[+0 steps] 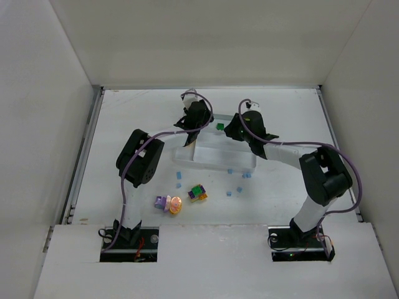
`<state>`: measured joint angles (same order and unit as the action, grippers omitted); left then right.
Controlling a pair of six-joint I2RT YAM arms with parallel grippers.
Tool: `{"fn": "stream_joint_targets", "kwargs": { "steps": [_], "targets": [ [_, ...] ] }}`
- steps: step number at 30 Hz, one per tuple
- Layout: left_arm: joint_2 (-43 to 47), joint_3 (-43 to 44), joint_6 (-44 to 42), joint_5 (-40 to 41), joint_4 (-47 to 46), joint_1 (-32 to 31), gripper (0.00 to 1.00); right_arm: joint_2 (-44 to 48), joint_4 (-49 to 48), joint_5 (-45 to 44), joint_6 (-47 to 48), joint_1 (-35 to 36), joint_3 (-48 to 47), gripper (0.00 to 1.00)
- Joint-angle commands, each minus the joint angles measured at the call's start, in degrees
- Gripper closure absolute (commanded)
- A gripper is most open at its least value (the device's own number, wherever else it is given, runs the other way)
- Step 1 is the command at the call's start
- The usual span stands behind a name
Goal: Sort the legos into containers by color
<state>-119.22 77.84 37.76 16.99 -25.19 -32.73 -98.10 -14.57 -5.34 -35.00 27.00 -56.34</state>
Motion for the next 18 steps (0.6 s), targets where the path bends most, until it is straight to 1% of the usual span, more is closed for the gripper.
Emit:
{"fn": "stream_joint_targets", "kwargs": {
  "steps": [1,3,6,11,18],
  "targets": [
    [5.1,-1.2,-0.3,0.1,-1.3,0.6,0.60,-1.2,-1.4,1.4,1.4,1.1,-2.8,0.59],
    [9.2,-4.9,-0.8,-0.6,-3.1,0.7,0.69,-2.5,0.0,1.7,1.6,1.6,-4.0,0.64],
    [15.0,-11.3,-1.1,-1.1,-6.3,0.6,0.75,-4.5,2.3,1.7,2.0,2.4,-6.4,0.67],
    [25.9,-24.3,-0.9,-1.6,-9.5,-1.0,0.76,-8.2,6.2,1.5,2.7,2.9,-11.1,0.70],
    [39.5,-40.3,-3.8,-0.8,-8.2,-6.1,0.75,-12.4,9.6,1.6,2.7,2.9,-15.1,0.71]
  ]
}}
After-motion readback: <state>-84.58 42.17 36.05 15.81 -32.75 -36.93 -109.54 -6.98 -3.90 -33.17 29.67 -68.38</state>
